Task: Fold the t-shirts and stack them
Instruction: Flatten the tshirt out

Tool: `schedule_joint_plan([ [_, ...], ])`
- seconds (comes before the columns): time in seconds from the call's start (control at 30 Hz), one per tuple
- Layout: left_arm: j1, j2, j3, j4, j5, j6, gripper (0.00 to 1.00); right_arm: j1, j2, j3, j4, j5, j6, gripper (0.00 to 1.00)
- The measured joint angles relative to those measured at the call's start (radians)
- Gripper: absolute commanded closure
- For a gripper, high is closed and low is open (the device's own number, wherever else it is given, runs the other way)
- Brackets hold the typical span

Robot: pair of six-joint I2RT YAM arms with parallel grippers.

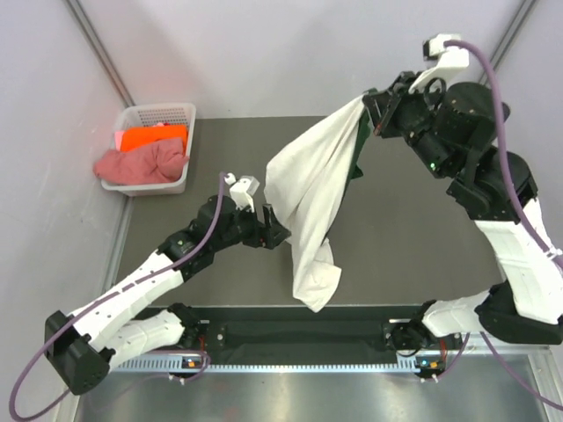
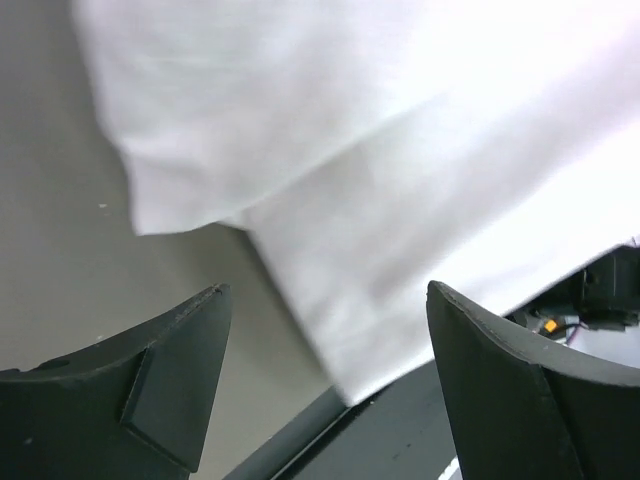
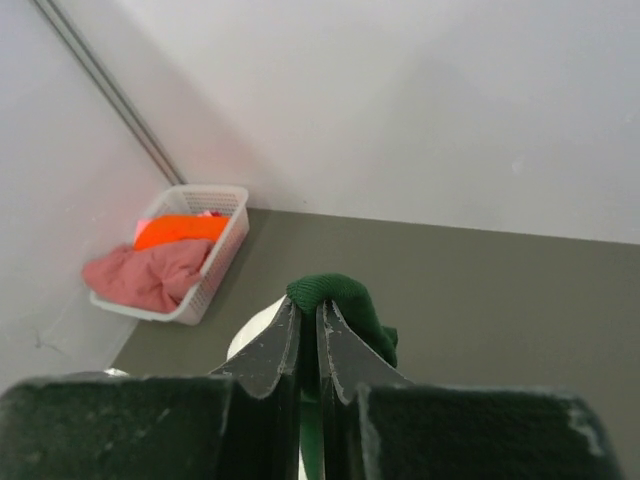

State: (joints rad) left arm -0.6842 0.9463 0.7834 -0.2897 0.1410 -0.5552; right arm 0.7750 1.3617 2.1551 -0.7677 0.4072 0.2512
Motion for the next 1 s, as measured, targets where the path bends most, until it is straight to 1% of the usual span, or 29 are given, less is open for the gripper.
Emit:
schedule_joint_plan([
  [0.17, -0.064, 0.045, -0.01, 0.034, -0.018, -0.002, 0.18, -0.013, -0.127, -0.295, 0.081, 0.049, -0.005, 1.0],
  [0.23, -0.12, 0.05, -0.033, 0.041, -0.05, -0.006, 0.18, -0.037, -0.172, -0.395, 0.106, 0.082, -0.004, 1.0],
  [0.27, -0.171, 0.048, -0.058, 0.052, -0.076, -0.013, 0.18, -0.05, -0.188, -0.424, 0.111, 0.095, -0.004, 1.0],
  [0.33, -0.277, 0.043, -0.102, 0.055, -0.138, -0.035, 0.18, -0.079, -0.214, -0.46, 0.12, 0.121, -0.004, 1.0],
  [0.43, -0.42, 0.045, -0.168, 0.058, -0.232, -0.078, 0.18, -0.101, -0.233, -0.468, 0.147, 0.142, -0.004, 1.0],
  [0.53, -0.513, 0.092, -0.195, 0.058, -0.316, -0.117, 0.21, -0.111, -0.247, -0.469, 0.172, 0.147, -0.005, 1.0],
  [0.6, -0.557, 0.162, -0.189, 0.066, -0.365, -0.132, 0.22, -0.113, -0.253, -0.473, 0.185, 0.149, -0.004, 1.0],
  [0.7, -0.6, 0.293, -0.143, 0.05, -0.426, -0.154, 0.21, -0.119, -0.253, -0.479, 0.195, 0.148, -0.004, 1.0],
  [0.8, -0.611, 0.422, -0.06, 0.005, -0.495, -0.185, 0.21, -0.126, -0.255, -0.493, 0.203, 0.145, 0.001, 1.0],
  [0.9, -0.611, 0.511, 0.012, -0.036, -0.572, -0.225, 0.3, -0.134, -0.257, -0.51, 0.203, 0.137, 0.006, 1.0],
  [0.93, -0.611, 0.524, 0.021, -0.039, -0.586, -0.233, 0.37, -0.137, -0.259, -0.517, 0.203, 0.133, 0.006, 1.0],
  [1.0, -0.607, 0.533, 0.025, -0.039, -0.602, -0.246, 0.38, -0.141, -0.266, -0.528, 0.205, 0.124, 0.007, 1.0],
])
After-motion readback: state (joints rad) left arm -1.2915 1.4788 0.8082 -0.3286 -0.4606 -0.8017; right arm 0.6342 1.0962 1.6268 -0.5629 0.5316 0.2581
